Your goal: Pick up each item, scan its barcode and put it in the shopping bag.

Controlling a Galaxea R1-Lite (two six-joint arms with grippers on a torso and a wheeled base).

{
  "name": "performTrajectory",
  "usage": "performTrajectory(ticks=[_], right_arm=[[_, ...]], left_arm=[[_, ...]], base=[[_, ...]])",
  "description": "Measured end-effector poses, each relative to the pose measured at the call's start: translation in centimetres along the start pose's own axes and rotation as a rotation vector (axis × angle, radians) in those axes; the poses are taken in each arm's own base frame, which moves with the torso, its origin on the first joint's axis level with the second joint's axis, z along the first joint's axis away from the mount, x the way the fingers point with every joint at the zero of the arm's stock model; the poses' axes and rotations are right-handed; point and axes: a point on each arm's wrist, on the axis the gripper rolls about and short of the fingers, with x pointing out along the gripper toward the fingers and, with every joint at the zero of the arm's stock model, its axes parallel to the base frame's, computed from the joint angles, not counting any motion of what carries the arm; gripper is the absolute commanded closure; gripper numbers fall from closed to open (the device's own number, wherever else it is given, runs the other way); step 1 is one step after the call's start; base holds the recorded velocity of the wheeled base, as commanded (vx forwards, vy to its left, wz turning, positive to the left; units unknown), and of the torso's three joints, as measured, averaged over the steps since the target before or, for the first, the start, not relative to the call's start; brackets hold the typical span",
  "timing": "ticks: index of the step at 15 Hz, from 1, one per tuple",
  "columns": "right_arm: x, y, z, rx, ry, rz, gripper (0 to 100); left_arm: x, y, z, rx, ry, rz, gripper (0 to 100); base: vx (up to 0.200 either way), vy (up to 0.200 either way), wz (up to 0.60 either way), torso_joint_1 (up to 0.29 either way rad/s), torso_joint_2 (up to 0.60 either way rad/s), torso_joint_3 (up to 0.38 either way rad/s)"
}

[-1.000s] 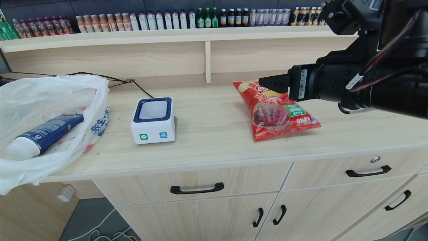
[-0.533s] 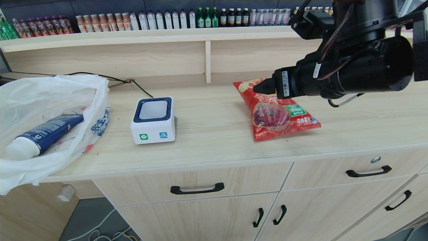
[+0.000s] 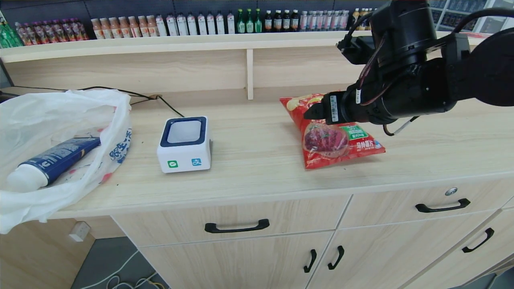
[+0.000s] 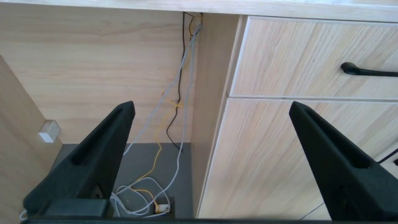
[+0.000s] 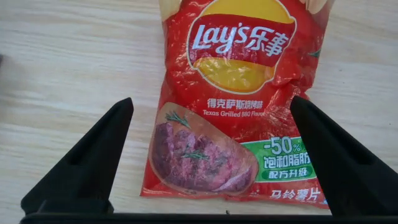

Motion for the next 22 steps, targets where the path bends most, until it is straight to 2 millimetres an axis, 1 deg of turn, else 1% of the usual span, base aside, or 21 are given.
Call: performTrajectory(ticks=[6,11,16,22], right_arm=[[1.8,-0.5,-0.2,0.011,0.013,-0.024,0],[3.1,-0.9,0.2,0.021,0.008,-0.04,0],[4.5,-0.8,-0.4,0.014,0.039,-0.046,0],[5.5,-1.7,-0.7,0.025,0.058,-0.072,0]], left_arm=[[0.0,0.0,0.0,0.0,0.0,0.0,0],[0.0,0.0,0.0,0.0,0.0,0.0,0],[0.0,0.0,0.0,0.0,0.0,0.0,0],[0.0,0.0,0.0,0.0,0.0,0.0,0]], base=[[0.0,0.0,0.0,0.0,0.0,0.0],[0.0,0.0,0.0,0.0,0.0,0.0],[0.0,0.0,0.0,0.0,0.0,0.0],[0.0,0.0,0.0,0.0,0.0,0.0]])
